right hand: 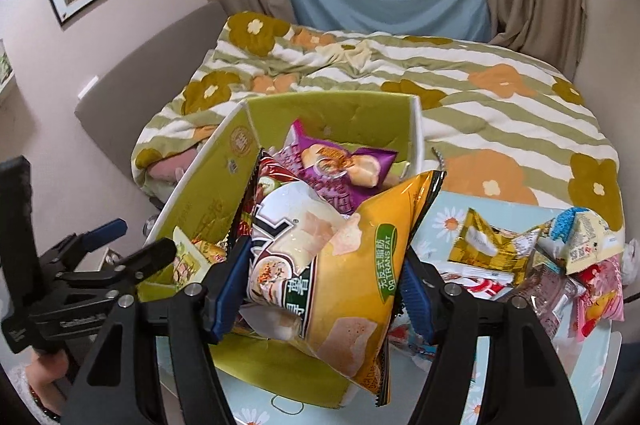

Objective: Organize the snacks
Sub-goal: 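Carry both packets over the box and release them inside with both tools, then grasp the brown packet with the left tool while the right tool grasps the pink candy bag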

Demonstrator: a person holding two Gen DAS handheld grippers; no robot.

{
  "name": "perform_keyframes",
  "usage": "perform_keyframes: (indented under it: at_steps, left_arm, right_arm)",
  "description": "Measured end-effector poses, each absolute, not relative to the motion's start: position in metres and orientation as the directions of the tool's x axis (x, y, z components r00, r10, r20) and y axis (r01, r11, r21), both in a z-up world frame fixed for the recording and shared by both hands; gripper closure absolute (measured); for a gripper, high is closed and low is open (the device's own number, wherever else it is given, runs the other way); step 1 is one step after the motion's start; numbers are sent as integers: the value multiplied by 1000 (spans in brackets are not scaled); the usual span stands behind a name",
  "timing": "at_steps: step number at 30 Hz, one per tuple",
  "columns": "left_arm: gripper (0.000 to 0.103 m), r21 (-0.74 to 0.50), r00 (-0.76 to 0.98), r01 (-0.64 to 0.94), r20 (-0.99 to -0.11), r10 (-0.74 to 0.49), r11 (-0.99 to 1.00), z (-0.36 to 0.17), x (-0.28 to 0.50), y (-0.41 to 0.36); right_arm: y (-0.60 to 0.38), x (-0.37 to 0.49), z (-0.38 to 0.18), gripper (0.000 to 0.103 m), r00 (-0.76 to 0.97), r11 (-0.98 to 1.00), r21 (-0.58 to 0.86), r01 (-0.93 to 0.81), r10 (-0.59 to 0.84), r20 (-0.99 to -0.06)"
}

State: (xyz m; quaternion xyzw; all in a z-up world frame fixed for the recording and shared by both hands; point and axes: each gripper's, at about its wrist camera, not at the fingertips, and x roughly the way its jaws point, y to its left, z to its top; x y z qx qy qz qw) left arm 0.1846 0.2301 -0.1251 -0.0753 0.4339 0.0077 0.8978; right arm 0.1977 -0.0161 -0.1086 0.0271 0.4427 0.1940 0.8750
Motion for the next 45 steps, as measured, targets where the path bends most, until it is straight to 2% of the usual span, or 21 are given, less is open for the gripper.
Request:
perform_keyframes:
  at_steps: [4,12,13,14,16,17,26,37,45]
  left_arm:
    - [0,-111,631,-93,-776,-28,989,-120,178,233]
    - [0,-121,630,-121,-776,-18,985,-120,179,240]
    - [0,-121,627,-122,-779,-18,985,-121,180,240]
    - [0,-121,624,-122,-781,-19,985,-122,180,240]
    - [0,-130,622,-120,-783,-28,984,-124,179,241]
    - [0,-128,618,-121,-786,-26,984,-125,179,240]
    - [0,-140,621,-114,-783,-39,984,-123,174,241]
    - [0,-123,675,-52,-736,-56,991,-90,163,226]
    - [0,-151,708,49,-692,-141,987,-70,162,198]
  right_arm:
    - [-2,201,-119,38,507,911,234,-339,386,-771]
    - [16,200,-127,36,523,925,146,-352,324,-789]
    - [16,200,-128,28,528,927,143,-347,319,-787]
    - [15,200,-129,16,540,929,146,-339,320,-779]
    - [12,197,-129,2,559,933,155,-326,322,-764]
    - [10,196,-129,1,568,935,156,-319,321,-758]
    - [0,188,-123,1,581,933,172,-317,334,-742]
    - [-13,171,-93,1,611,932,204,-300,352,-709]
    - [-43,150,-67,1,649,946,212,-244,322,-689]
